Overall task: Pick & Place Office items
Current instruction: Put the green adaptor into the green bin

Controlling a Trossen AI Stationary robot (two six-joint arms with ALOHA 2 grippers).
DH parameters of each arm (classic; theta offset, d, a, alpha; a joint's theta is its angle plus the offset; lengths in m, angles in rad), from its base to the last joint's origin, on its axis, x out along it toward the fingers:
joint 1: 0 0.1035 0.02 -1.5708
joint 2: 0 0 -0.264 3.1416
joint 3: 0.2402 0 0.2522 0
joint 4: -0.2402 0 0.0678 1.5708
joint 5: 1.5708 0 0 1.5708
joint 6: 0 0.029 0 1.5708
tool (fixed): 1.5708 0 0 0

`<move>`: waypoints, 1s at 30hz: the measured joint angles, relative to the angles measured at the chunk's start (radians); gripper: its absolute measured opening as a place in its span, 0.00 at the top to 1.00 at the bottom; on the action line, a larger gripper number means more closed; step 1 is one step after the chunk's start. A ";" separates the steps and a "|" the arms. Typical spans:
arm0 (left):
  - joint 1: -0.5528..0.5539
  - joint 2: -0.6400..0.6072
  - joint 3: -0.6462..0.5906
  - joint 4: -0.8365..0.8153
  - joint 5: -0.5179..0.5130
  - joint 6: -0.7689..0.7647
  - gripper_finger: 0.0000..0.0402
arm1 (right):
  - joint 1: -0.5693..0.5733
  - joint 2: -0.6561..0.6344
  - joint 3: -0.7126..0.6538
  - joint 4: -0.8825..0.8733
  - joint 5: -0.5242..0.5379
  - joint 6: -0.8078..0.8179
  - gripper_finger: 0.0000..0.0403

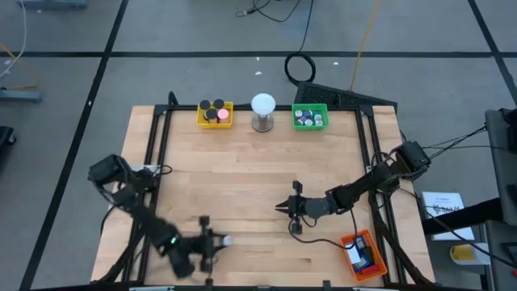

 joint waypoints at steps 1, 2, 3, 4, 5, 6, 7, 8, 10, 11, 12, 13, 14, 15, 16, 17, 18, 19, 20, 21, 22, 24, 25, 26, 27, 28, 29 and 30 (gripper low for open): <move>0.034 -0.007 -0.069 0.166 0.000 0.072 0.68 | 0.001 -0.006 0.000 -0.006 0.001 0.000 0.91; 0.073 -0.008 -0.139 0.355 0.007 0.149 0.68 | 0.001 -0.013 0.000 -0.010 0.004 0.001 0.91; 0.116 -0.008 -0.206 0.532 0.027 0.232 0.68 | 0.001 -0.019 0.000 -0.011 0.004 0.003 0.91; 0.164 -0.002 -0.270 0.718 0.063 0.308 0.68 | 0.002 -0.028 0.000 -0.021 0.007 0.005 0.91; 0.223 0.015 -0.318 0.886 0.114 0.370 0.68 | 0.003 -0.042 0.000 -0.043 0.019 0.005 0.91; 0.282 0.042 -0.354 1.033 0.189 0.411 0.68 | 0.005 -0.057 0.000 -0.064 0.029 0.011 0.91; 0.342 0.065 -0.381 1.142 0.252 0.450 0.68 | 0.006 -0.073 0.000 -0.078 0.030 0.019 0.91; 0.398 0.088 -0.396 1.226 0.308 0.484 0.68 | 0.005 -0.090 0.000 -0.095 0.031 0.030 0.91; 0.505 0.149 -0.376 1.353 0.430 0.530 0.68 | 0.001 -0.126 0.000 -0.147 0.037 0.054 0.91; 0.551 0.177 -0.359 1.386 0.486 0.548 0.68 | 0.000 -0.143 0.000 -0.170 0.052 0.069 0.91; 0.591 0.209 -0.337 1.405 0.534 0.558 0.68 | -0.006 -0.157 0.000 -0.187 0.056 0.093 0.91; 0.626 0.245 -0.301 1.411 0.573 0.566 0.68 | -0.013 -0.169 0.001 -0.208 0.056 0.128 0.91; 0.658 0.277 -0.271 1.412 0.602 0.572 0.68 | -0.021 -0.181 0.001 -0.234 0.055 0.172 0.90; 0.686 0.304 -0.244 1.410 0.612 0.580 0.68 | -0.029 -0.191 0.000 -0.265 0.052 0.215 0.89; 0.711 0.332 -0.213 1.409 0.617 0.586 0.68 | -0.036 -0.197 0.000 -0.285 0.049 0.258 0.88; 0.732 0.360 -0.177 1.414 0.622 0.587 0.68 | -0.044 -0.200 0.001 -0.303 0.046 0.301 0.87; 0.749 0.380 -0.154 1.416 0.624 0.586 0.68 | -0.053 -0.206 0.001 -0.327 0.039 0.346 0.85; 0.762 0.396 -0.135 1.408 0.623 0.586 0.68 | -0.063 -0.210 0.000 -0.348 0.021 0.392 0.83; 0.774 0.413 -0.107 1.402 0.623 0.585 0.68 | -0.076 -0.210 0.001 -0.356 0.000 0.438 0.80; 0.782 0.426 -0.085 1.398 0.617 0.585 0.68 | -0.091 -0.209 0.001 -0.367 -0.020 0.481 0.78; 0.787 0.431 -0.071 1.390 0.604 0.586 0.68 | -0.106 -0.209 0.001 -0.385 -0.034 0.519 0.76; 0.790 0.441 -0.031 1.346 0.572 0.604 0.68 | -0.138 -0.208 0.001 -0.403 -0.057 0.581 0.71; 0.790 0.442 -0.018 1.321 0.541 0.616 0.68 | -0.152 -0.209 0.001 -0.414 -0.057 0.608 0.69; 0.789 0.442 -0.007 1.295 0.513 0.630 0.68 | -0.167 -0.209 0.001 -0.419 -0.058 0.628 0.67; 0.787 0.444 0.007 1.271 0.492 0.642 0.68 | -0.180 -0.209 0.001 -0.418 -0.060 0.639 0.65; 0.785 0.444 0.019 1.250 0.475 0.651 0.68 | -0.190 -0.209 0.001 -0.418 -0.066 0.643 0.64; 0.784 0.444 0.028 1.237 0.459 0.659 0.68 | -0.200 -0.209 0.001 -0.414 -0.084 0.644 0.63; 0.783 0.444 0.035 1.231 0.448 0.668 0.68 | -0.208 -0.209 0.001 -0.409 -0.090 0.647 0.63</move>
